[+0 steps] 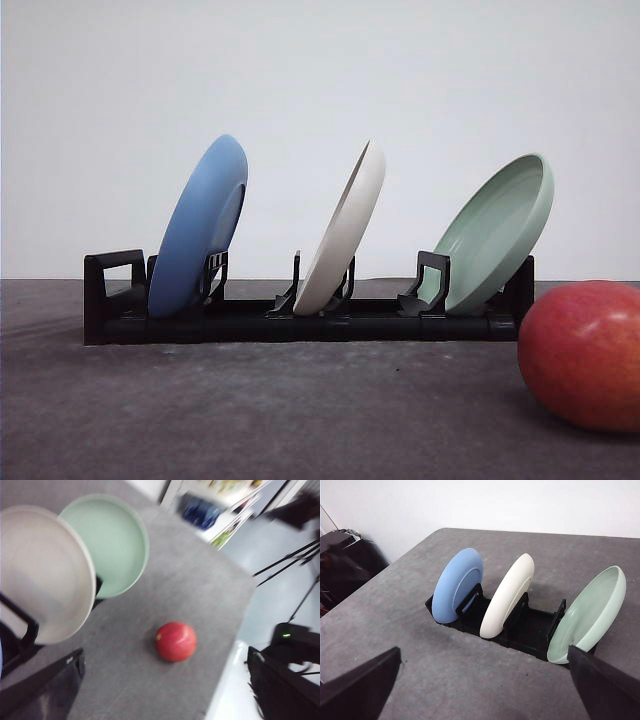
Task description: Place pomegranate in white plate
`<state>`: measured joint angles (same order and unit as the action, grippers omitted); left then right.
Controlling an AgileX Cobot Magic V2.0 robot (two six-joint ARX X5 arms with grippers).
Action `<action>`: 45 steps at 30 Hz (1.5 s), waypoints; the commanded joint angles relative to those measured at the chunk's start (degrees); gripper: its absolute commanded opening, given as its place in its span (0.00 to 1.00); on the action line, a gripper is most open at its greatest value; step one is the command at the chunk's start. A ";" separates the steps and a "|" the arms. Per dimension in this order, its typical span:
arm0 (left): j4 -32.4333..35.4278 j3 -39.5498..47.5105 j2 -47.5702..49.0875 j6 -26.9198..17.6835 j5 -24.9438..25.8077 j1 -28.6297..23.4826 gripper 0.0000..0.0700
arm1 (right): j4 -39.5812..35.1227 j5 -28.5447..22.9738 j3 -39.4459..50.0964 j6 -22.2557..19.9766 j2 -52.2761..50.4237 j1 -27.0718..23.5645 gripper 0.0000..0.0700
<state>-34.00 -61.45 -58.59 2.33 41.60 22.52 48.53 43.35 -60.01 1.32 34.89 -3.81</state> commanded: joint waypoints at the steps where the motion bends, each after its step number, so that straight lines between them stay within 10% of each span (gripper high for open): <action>1: 1.60 -1.92 -3.08 1.73 -4.28 3.23 0.91 | -0.46 0.17 -1.03 0.20 0.24 0.04 1.00; 19: -2.30 -32.62 -41.88 4.37 -33.09 19.08 0.91 | -0.44 0.15 -1.03 0.22 0.22 0.04 1.00; 32: 1.62 -33.00 -49.22 3.67 -34.56 19.72 0.88 | -0.42 0.17 -1.03 1.01 0.22 0.04 1.00; 39: 3.24 -33.00 -49.24 2.91 -34.56 19.93 0.30 | -0.39 0.17 -1.03 1.07 0.22 0.04 1.00; 45: 2.23 -33.00 -49.24 3.07 -34.56 19.96 0.00 | -0.15 0.17 -1.03 1.27 0.22 0.04 1.00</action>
<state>-32.07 -93.06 -106.56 5.61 7.18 41.87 48.64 43.35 -60.01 1.96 34.89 -3.81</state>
